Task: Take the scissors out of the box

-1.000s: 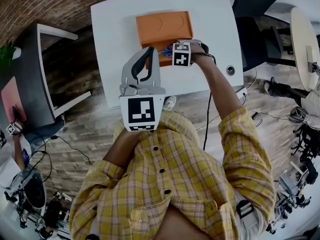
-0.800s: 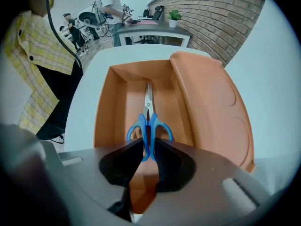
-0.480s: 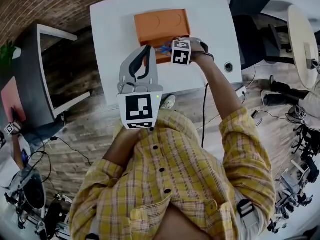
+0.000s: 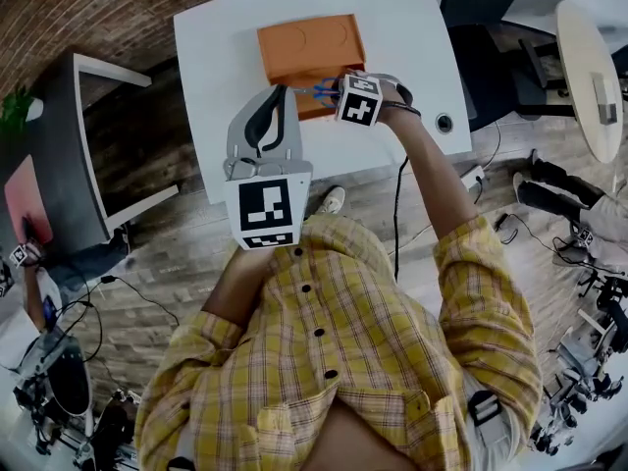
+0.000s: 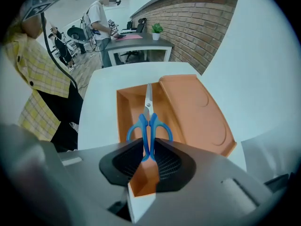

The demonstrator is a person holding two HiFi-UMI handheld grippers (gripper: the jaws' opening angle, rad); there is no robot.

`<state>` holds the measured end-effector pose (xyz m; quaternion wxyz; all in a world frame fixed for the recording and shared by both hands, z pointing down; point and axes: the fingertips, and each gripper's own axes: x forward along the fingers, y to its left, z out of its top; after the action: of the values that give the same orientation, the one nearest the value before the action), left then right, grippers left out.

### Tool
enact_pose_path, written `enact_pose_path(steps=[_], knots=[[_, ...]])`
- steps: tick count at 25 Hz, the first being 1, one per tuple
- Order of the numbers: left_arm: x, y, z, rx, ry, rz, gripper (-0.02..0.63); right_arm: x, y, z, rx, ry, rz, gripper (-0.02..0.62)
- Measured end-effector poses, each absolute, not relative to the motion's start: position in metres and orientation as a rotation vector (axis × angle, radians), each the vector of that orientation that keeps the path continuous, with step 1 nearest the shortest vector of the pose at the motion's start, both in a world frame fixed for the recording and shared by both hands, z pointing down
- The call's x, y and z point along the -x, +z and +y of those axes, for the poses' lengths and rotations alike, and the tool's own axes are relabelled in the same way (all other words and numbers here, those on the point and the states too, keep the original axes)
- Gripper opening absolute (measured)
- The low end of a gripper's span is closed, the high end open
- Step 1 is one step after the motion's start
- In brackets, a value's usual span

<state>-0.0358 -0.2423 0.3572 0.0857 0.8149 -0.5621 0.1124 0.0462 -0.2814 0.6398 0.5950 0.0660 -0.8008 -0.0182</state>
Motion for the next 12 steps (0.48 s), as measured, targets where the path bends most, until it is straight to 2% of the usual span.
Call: enact_pose_path(steps=[12], knots=[[0.030,0.347,-0.222,-2.450,0.309,-1.698,-0.003,-0.054,0.604,-0.270,-0.353,0.096,-1.960,0.081]])
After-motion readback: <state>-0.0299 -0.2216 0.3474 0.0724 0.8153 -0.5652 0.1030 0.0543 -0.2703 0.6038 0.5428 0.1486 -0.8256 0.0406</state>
